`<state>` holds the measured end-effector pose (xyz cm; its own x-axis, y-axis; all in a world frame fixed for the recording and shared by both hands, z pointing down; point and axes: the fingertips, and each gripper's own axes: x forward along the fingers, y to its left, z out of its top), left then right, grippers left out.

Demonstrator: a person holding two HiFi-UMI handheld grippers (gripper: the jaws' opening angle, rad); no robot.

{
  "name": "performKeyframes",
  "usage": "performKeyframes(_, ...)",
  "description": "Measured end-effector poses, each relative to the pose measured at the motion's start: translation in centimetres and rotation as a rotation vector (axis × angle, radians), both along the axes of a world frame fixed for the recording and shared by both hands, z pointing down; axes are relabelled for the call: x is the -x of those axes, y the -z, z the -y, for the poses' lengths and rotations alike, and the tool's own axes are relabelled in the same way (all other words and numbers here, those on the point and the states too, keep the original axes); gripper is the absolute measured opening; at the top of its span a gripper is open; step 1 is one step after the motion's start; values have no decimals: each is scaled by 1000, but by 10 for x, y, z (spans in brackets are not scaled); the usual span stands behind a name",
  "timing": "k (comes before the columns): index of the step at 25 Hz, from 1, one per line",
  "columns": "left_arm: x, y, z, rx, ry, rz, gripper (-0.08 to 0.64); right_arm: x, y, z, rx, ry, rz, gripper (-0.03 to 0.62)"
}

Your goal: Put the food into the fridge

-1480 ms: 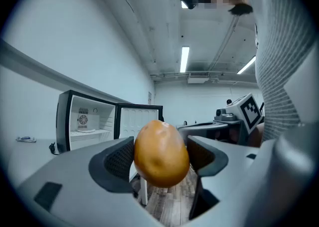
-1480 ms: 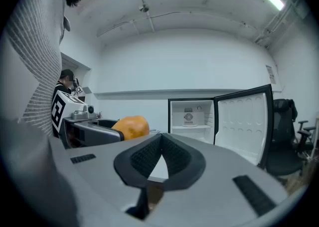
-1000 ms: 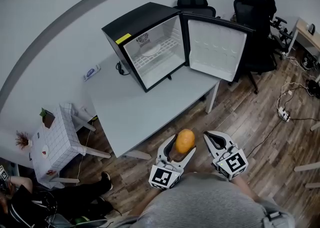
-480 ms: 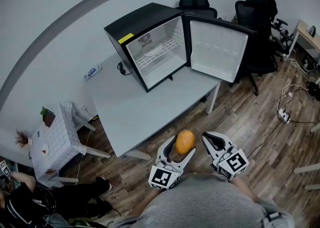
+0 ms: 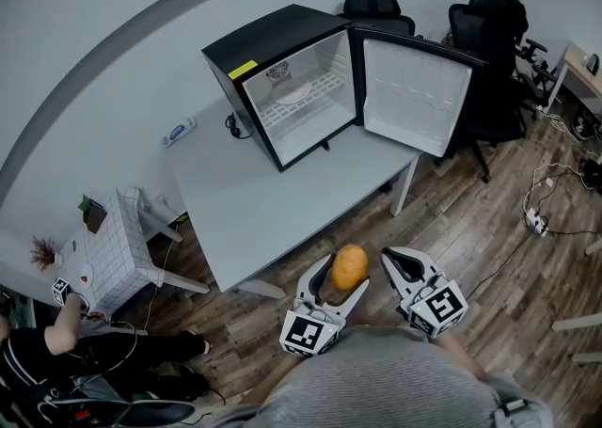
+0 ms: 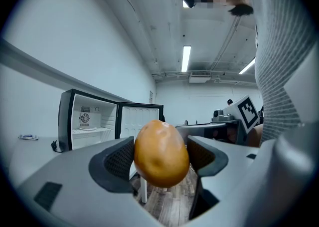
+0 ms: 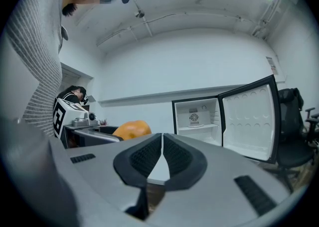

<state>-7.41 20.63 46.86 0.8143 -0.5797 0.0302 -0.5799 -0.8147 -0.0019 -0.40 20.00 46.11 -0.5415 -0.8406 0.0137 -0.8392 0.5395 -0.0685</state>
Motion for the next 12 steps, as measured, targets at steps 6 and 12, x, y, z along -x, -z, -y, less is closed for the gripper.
performKeyframes(6, -3, 4, 1, 15, 23, -35, 341, -4, -4, -6, 15, 14, -7, 14)
performKeyframes(12, -7, 0, 0, 27, 41, -25, 341, -12, -11, -10, 35, 18, -6, 14)
